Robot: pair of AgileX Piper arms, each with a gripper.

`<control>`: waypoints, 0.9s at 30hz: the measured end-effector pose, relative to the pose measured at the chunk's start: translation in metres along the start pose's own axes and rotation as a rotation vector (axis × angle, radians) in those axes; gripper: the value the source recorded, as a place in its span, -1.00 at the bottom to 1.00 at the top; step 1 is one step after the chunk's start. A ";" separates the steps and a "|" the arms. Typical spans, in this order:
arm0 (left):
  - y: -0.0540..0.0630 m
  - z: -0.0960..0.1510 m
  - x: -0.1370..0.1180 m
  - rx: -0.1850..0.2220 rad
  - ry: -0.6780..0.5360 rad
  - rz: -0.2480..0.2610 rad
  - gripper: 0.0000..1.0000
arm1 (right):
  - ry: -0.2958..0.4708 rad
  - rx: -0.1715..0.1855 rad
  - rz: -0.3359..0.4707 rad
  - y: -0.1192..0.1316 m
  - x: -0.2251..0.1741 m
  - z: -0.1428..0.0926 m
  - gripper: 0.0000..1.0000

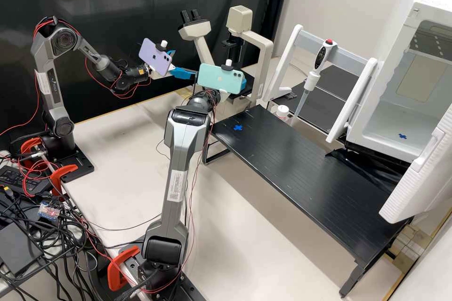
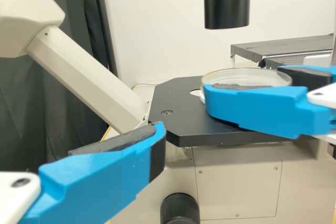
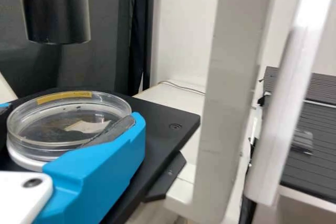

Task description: Move the petri dish to the bench

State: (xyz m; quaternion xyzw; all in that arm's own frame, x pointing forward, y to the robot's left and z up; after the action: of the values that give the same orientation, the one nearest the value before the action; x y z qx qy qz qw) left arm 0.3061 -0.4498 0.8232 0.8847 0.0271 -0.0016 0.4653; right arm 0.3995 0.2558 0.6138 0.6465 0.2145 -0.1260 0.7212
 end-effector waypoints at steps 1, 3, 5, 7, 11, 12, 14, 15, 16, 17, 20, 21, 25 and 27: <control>0.000 0.000 0.000 0.000 0.000 0.000 1.00 | 0.010 -0.010 0.008 0.001 -0.003 0.000 -1.00; 0.000 0.000 0.000 0.000 0.000 0.000 1.00 | 0.023 0.003 0.014 0.000 -0.012 0.003 -1.00; 0.000 0.000 0.000 0.000 0.000 0.000 1.00 | 0.045 0.008 0.018 0.001 -0.023 0.002 -1.00; 0.000 0.000 0.000 0.000 0.000 0.000 1.00 | 0.071 0.000 0.027 0.002 -0.032 -0.001 -1.00; 0.000 0.000 0.000 0.000 0.000 0.000 1.00 | 0.124 -0.028 0.067 0.005 -0.063 -0.003 -1.00; 0.000 0.000 0.000 0.000 0.000 0.000 1.00 | 0.130 -0.027 0.066 0.006 -0.071 -0.001 -1.00; 0.000 0.000 0.000 0.000 0.000 0.000 1.00 | 0.152 -0.037 0.076 0.008 -0.084 -0.001 -1.00; 0.000 0.000 0.000 0.000 0.000 0.000 1.00 | 0.166 -0.042 0.088 0.010 -0.088 -0.002 -1.00; 0.000 0.000 0.000 0.000 0.000 0.000 1.00 | 0.175 -0.064 0.090 0.008 -0.096 0.002 -1.00; 0.000 0.000 0.000 0.000 0.000 0.000 1.00 | 0.187 -0.067 0.103 0.009 -0.107 0.006 -1.00; 0.000 0.000 0.000 0.000 0.000 0.000 1.00 | 0.231 -0.088 0.138 0.012 -0.132 0.014 -1.00; 0.000 0.000 0.000 0.000 0.000 0.000 1.00 | 0.237 -0.088 0.152 0.014 -0.137 0.017 -1.00; 0.000 0.000 0.000 0.000 0.000 0.000 1.00 | 0.268 -0.102 0.218 0.021 -0.162 0.038 -1.00; 0.000 0.000 0.000 0.000 0.000 0.000 1.00 | 0.266 -0.094 0.235 0.023 -0.168 0.048 -1.00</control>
State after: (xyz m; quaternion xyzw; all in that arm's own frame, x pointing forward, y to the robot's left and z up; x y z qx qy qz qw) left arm 0.3061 -0.4498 0.8232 0.8847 0.0271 -0.0016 0.4653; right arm 0.2696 0.1956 0.7170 0.6438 0.2365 0.0560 0.7256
